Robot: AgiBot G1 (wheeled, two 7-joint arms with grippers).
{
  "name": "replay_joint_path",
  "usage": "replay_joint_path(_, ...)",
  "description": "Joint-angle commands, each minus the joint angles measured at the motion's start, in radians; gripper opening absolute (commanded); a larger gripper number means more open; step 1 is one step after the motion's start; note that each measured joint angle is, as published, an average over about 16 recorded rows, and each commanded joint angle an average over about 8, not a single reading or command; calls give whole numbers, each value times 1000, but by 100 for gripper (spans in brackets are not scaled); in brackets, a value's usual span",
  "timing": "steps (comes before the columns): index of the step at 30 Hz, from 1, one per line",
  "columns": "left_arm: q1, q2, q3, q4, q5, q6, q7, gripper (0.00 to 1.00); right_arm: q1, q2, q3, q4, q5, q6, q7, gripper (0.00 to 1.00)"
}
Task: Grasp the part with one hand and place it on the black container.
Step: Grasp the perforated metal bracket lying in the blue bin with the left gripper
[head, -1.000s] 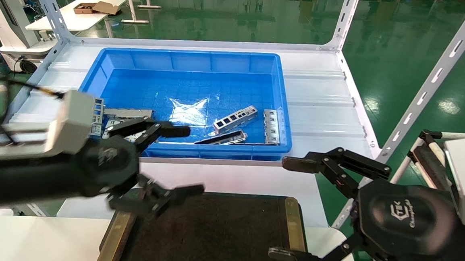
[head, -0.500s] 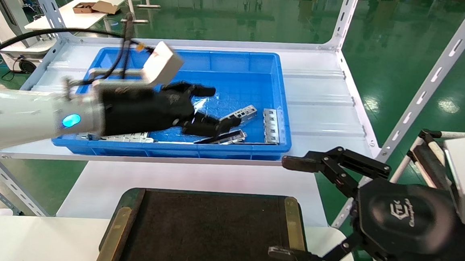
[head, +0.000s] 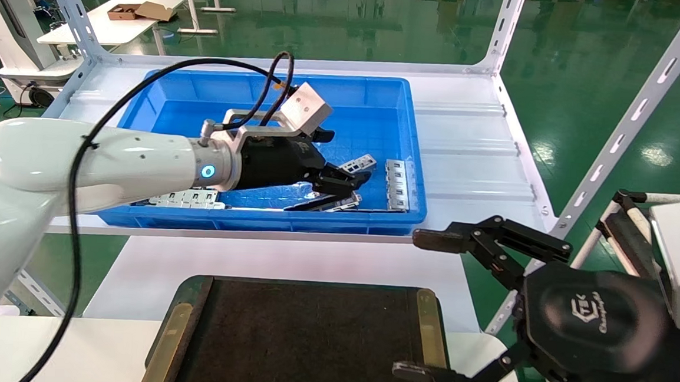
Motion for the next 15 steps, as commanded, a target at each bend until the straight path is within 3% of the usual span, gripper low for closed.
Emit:
replay_joint_path(1,-11,32,6,51,14,-20,22,100,0,0,0,0,0,0,0,100)
replay_joint_path(4,-21,64,15,101,16,-43,36,100,0,0,0,0,0,0,0,98)
replay_joint_path(6,-26,78,25,123,14,-57,39,96,0,0,0,0,0,0,0,81)
replay_joint_path(7,-27,83,32,129,12,-63,38,88,0,0,0,0,0,0,0,68)
replay_joint_path(12,-26,93,84,131,-5,-104,12,26,0,0,0,0,0,0,0,8)
replay_joint_path(14,-25,94,111,125,-13,-124,-7,5,0,0,0,0,0,0,0,0)
replay_joint_path(15,-24,94,125,121,-17,-133,-16,0,0,0,0,0,0,0,0,0)
